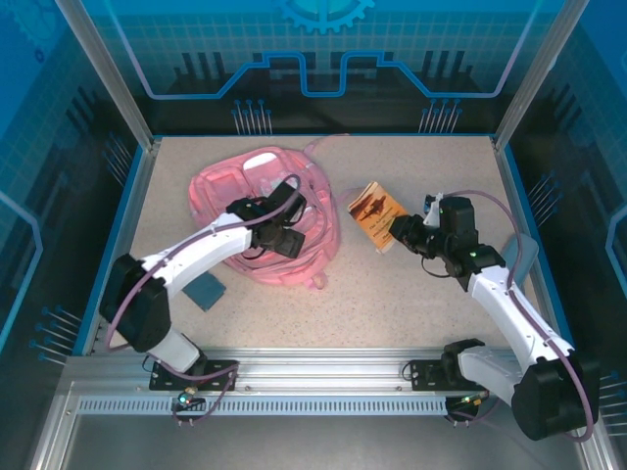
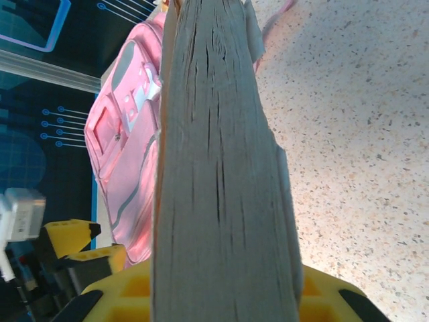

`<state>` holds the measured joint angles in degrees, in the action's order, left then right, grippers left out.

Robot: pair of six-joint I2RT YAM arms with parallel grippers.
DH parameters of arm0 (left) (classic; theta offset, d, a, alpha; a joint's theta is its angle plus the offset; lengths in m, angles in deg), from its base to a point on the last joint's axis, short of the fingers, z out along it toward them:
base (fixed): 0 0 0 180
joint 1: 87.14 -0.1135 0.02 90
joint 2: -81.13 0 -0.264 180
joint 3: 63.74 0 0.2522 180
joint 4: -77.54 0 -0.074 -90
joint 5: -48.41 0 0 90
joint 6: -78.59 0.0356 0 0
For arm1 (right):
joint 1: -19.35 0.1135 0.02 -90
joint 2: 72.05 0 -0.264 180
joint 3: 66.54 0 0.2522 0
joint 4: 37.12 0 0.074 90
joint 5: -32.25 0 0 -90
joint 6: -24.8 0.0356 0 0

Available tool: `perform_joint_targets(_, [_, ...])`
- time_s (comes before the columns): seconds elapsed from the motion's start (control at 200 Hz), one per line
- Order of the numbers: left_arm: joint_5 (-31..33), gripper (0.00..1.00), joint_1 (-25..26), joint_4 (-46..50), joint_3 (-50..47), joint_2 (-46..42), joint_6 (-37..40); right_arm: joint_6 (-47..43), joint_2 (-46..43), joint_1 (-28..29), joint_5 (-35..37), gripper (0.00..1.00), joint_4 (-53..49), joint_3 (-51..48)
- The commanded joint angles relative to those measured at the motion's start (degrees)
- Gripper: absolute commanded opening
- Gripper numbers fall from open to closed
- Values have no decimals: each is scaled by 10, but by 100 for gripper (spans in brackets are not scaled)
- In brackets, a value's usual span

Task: Pack the student bag
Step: Open the student bag at the top-center of the table.

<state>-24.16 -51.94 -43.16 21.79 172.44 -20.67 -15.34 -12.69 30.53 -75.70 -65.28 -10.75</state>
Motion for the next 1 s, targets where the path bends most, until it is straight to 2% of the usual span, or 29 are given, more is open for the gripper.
perform_joint_targets(0.0, [35,72,6,41,32,39,21,-13,-12,-9,-2,15,-7,20])
perform_joint_targets(0.305, [122,53,14,71,77,120,8,-10,-19,-12,-7,15,-10,11])
perform_joint_targets(0.515, [131,42,17,68,87,134,12,-8,-21,-14,-9,15,-8,7])
perform_joint_targets(0.635, [131,30,17,73,91,137,12,-9,-23,-14,-7,15,-12,7])
perform_joint_targets(0.75, [136,17,18,78,95,128,7,-11,-27,-15,-3,15,-17,9])
perform_joint_targets(0.995, [183,9,20,25,83,29,-8,-21,-38,-16,18,16,-38,10])
